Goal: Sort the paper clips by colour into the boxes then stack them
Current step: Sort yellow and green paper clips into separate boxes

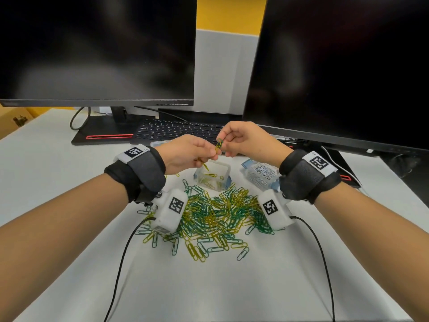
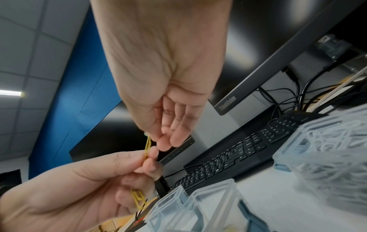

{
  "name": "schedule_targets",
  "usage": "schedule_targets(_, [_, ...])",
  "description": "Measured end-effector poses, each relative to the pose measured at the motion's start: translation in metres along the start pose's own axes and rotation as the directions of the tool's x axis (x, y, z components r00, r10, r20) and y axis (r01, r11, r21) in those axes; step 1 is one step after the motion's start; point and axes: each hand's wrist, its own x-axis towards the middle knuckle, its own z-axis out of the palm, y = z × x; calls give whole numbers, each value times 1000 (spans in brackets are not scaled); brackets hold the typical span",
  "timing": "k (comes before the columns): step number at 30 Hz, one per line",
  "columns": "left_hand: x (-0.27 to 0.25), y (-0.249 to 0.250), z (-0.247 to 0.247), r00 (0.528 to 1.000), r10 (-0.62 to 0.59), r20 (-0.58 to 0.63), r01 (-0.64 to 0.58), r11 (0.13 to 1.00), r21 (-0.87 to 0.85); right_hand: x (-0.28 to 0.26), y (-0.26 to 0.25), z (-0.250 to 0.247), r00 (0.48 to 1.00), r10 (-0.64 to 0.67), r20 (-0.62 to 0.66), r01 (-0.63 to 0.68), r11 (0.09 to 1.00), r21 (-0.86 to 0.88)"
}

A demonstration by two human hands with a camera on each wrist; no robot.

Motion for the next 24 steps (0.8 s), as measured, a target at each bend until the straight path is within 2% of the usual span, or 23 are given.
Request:
schedule_targets(3, [0,3,0,995,65,-79,-60,996,63,-2,0,-1,998,-5,-60,3,999,-35])
schedule_targets(5, [-1,4,0,983,134,-128,-109,977,182,-3,1,0,995,-8,-102,2,998,-58])
schedule_targets(8, [-1,5,1,942,287,-176,-209,909,361,-4,2,1,993,8,-117,-8,1000,3])
schedule_targets(11, [-1,5,3,912,371,-175,-284,879,384,-4,3,0,994,23,-107,-15,997,75])
schedule_targets(15, [1,2,5,921,299,-248,-250,945,212,-4,6,0,990,24,-142,-5,990,140])
schedule_targets(18, [4,2,5,945,187,-268,-181,982,48,-8,8,7,973,-96,-211,82,994,-74])
schedule_targets(21, [9,2,7,959,136,-249,-141,990,1,-14,6,19,966,-241,-95,203,932,-300])
schedule_targets(24, [12,1,9,952,145,-268,-135,989,57,-14,8,14,974,-208,-87,164,920,-355])
